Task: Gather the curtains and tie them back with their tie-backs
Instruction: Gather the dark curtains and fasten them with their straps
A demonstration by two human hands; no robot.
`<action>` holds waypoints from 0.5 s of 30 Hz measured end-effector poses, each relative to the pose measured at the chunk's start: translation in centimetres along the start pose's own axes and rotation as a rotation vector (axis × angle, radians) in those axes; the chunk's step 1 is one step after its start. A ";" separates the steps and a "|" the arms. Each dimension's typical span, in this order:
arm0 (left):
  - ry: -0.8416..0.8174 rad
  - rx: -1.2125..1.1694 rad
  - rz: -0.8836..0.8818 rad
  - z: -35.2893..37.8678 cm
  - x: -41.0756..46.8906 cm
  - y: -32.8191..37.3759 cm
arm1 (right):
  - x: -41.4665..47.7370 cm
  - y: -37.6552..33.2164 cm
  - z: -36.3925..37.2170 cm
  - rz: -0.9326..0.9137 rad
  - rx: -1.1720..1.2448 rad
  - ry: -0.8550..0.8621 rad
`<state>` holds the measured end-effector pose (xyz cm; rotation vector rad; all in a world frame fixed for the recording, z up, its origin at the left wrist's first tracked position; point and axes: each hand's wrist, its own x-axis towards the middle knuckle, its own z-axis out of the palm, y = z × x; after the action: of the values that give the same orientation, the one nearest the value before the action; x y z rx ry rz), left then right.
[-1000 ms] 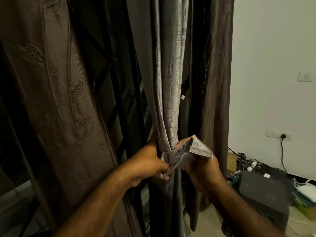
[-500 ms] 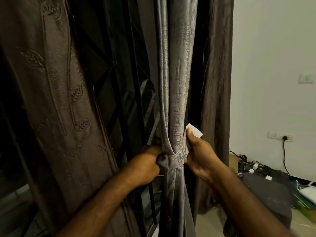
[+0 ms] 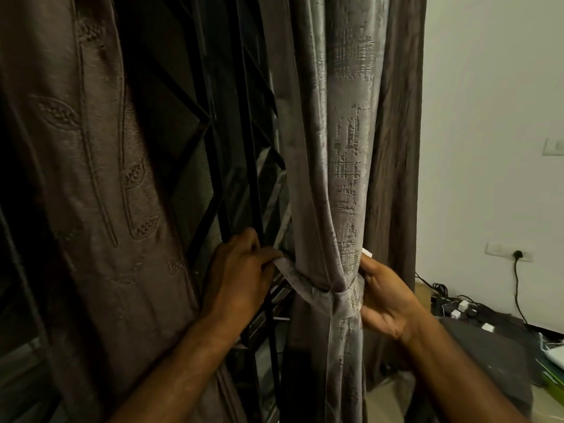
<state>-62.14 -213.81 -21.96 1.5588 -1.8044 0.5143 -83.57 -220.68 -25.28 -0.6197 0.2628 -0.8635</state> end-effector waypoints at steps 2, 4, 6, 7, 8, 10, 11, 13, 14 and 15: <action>-0.016 -0.104 -0.096 0.0 0.1 1.4 | -0.2 0.6 0.4 0.011 0.013 -0.022; -0.064 -0.297 -0.238 0.2 0.5 2.7 | -0.3 1.3 0.6 0.031 0.002 -0.067; -0.142 -0.532 -0.446 0.0 1.4 3.4 | -0.5 1.8 1.0 0.040 -0.012 -0.068; -0.175 -0.665 -0.540 0.1 1.7 3.4 | -0.6 2.0 1.2 0.041 -0.022 -0.072; -0.211 -0.830 -0.618 -0.2 1.9 3.6 | -0.7 2.1 1.3 0.040 -0.022 -0.091; -0.262 -1.176 -0.742 -0.5 2.2 3.8 | -0.9 2.1 1.6 0.032 -0.013 -0.106; -0.264 -1.282 -0.780 -0.3 2.1 3.7 | -1.1 2.1 1.7 0.039 -0.013 -0.105; -0.225 -1.196 -0.809 0.4 1.9 2.9 | -1.3 2.2 2.1 0.068 -0.047 -0.101; -0.226 -1.079 -0.808 0.4 1.6 2.6 | -1.3 2.2 2.2 0.080 -0.056 -0.096; -0.245 -0.978 -0.814 0.6 1.2 2.3 | -1.3 2.2 2.3 0.093 -0.062 -0.098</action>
<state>-64.55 -214.62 -21.22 1.4422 -1.0820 -0.8489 -81.95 -217.69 -24.84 -0.7005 0.2285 -0.7360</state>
